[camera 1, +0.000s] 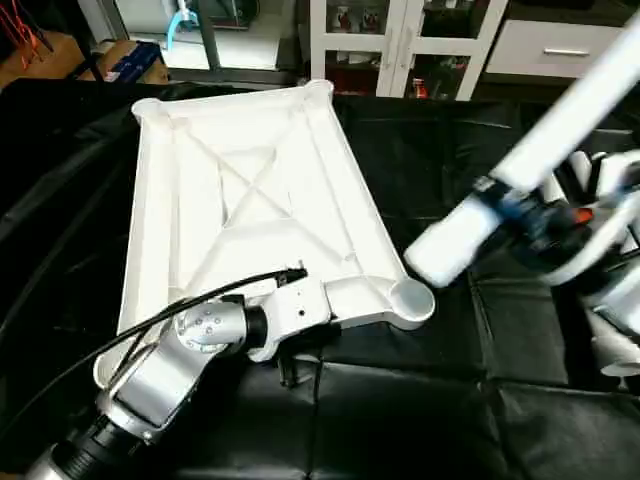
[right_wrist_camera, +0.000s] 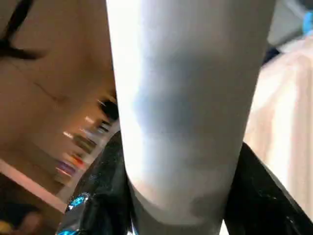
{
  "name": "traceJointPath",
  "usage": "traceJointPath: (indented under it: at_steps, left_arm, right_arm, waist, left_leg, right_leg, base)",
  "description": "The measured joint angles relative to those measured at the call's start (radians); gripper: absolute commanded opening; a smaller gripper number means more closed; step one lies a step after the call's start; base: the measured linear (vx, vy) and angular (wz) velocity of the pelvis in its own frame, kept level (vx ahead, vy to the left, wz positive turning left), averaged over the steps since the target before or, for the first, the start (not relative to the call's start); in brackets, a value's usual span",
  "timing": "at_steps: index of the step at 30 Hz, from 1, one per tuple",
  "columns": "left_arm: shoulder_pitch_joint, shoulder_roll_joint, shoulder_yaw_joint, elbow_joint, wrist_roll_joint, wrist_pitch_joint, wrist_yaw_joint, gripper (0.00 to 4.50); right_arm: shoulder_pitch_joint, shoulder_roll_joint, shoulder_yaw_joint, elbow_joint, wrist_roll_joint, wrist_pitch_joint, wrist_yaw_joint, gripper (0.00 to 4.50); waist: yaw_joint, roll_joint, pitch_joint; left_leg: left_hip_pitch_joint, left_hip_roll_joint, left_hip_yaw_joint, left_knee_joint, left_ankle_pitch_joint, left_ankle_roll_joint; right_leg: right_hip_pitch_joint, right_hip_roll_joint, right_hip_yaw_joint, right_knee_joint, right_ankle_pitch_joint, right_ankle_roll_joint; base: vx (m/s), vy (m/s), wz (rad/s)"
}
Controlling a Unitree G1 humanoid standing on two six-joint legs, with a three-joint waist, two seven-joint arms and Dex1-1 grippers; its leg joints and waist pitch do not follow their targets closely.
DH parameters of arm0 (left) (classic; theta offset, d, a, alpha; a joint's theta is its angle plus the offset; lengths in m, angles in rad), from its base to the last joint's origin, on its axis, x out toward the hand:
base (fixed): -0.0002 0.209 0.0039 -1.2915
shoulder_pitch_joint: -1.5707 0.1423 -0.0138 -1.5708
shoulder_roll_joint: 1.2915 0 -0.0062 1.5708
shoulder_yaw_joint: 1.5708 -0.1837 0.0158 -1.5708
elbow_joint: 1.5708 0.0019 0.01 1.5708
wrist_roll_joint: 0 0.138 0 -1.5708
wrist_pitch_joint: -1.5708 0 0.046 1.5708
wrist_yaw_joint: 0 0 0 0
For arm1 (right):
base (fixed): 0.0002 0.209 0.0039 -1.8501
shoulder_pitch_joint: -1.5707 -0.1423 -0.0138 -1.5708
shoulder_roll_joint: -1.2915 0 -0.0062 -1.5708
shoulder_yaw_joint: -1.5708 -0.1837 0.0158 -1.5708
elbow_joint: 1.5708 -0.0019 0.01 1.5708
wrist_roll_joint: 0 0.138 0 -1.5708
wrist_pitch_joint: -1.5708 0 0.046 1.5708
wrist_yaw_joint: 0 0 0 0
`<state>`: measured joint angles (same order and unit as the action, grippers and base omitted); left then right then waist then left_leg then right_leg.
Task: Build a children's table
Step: Insert table leg to table base
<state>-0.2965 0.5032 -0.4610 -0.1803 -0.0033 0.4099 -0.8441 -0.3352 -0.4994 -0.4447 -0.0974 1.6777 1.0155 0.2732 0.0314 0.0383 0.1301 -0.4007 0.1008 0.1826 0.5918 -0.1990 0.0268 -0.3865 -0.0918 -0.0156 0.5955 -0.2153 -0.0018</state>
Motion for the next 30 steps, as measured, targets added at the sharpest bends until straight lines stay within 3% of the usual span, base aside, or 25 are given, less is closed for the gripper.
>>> traceJointPath:
  at_steps: [3, 8, 18, 19, 20, 23, 27, 30]
  left_arm:
    - [0.005, 0.000, 0.000, -0.011, 0.000, 0.004, -0.001, 0.05]
    - [0.010, 0.000, 0.001, -0.021, 0.000, 0.008, -0.001, 0.05]
    - [0.014, 0.000, 0.004, -0.034, 0.001, 0.018, -0.003, 0.05]
    - [0.015, 0.000, 0.004, -0.034, 0.001, 0.016, -0.003, 0.05]
    - [0.017, 0.001, 0.006, -0.034, 0.001, 0.012, -0.002, 0.05]
    - [0.016, -0.002, 0.011, -0.031, 0.010, 0.004, 0.006, 0.05]
    - [0.015, -0.007, 0.010, -0.031, 0.020, -0.005, 0.007, 0.05]
    - [0.017, -0.007, 0.009, -0.034, 0.020, -0.005, 0.006, 0.05]
  right_arm:
    - [-0.010, -0.011, 0.000, 0.004, 0.127, -0.013, -0.050, 1.87]
    - [-0.020, -0.004, -0.001, 0.004, 0.250, -0.039, -0.123, 1.87]
    - [-0.022, -0.034, -0.012, 0.019, 0.277, -0.038, -0.181, 1.87]
    - [-0.015, -0.053, -0.002, -0.011, 0.216, -0.053, -0.171, 1.87]
    - [-0.013, -0.078, 0.025, -0.057, 0.104, -0.078, -0.157, 1.87]
    - [-0.014, -0.111, 0.176, -0.200, -0.233, -0.139, -0.114, 1.87]
    - [-0.014, -0.117, 0.320, -0.242, -0.466, -0.237, -0.054, 1.87]
    - [-0.014, -0.126, 0.344, -0.243, -0.527, -0.281, -0.032, 1.87]
  waist:
    - [0.001, 0.000, 0.000]
    - [0.003, -0.001, 0.000]
    - [0.005, -0.002, 0.002]
    - [0.005, -0.002, 0.002]
    - [0.004, -0.001, 0.002]
    - [0.004, -0.002, 0.003]
    - [0.008, -0.003, 0.003]
    - [0.009, -0.003, 0.003]
  left_leg:
    - [0.000, 0.000, 0.001, -0.003, 0.001, 0.001]
    - [0.000, 0.000, 0.003, -0.006, 0.002, 0.004]
    - [-0.002, 0.000, 0.009, -0.010, 0.001, 0.001]
    - [-0.002, 0.000, 0.010, -0.010, 0.001, 0.002]
    - [-0.002, 0.000, 0.011, -0.011, 0.001, 0.002]
    - [-0.002, 0.002, 0.012, -0.012, 0.003, -0.001]
    - [-0.003, 0.003, 0.015, -0.015, 0.004, -0.002]
    - [-0.003, 0.003, 0.016, -0.015, 0.004, -0.002]
  right_leg:
    - [-0.001, 0.000, 0.000, -0.001, 0.000, 0.000]
    - [-0.003, 0.000, 0.000, -0.003, 0.000, 0.000]
    - [-0.007, -0.001, 0.002, -0.004, 0.000, 0.000]
    - [-0.007, -0.001, 0.003, -0.004, 0.000, 0.000]
    - [-0.008, -0.001, 0.004, -0.004, 0.000, 0.000]
    - [-0.010, -0.001, 0.003, -0.003, 0.000, 0.001]
    - [-0.010, -0.002, 0.003, -0.004, 0.000, 0.001]
    - [-0.010, -0.002, 0.003, -0.004, 0.000, 0.001]
  base:
    - [0.000, 0.000, 0.00]
    - [0.000, 0.000, 0.00]
    - [0.000, 0.000, 0.00]
    - [0.000, 0.000, 0.00]
    - [0.000, 0.000, 0.00]
    - [0.000, 0.000, 0.00]
    - [0.000, 0.000, 0.00]
    - [0.000, 0.000, 0.00]
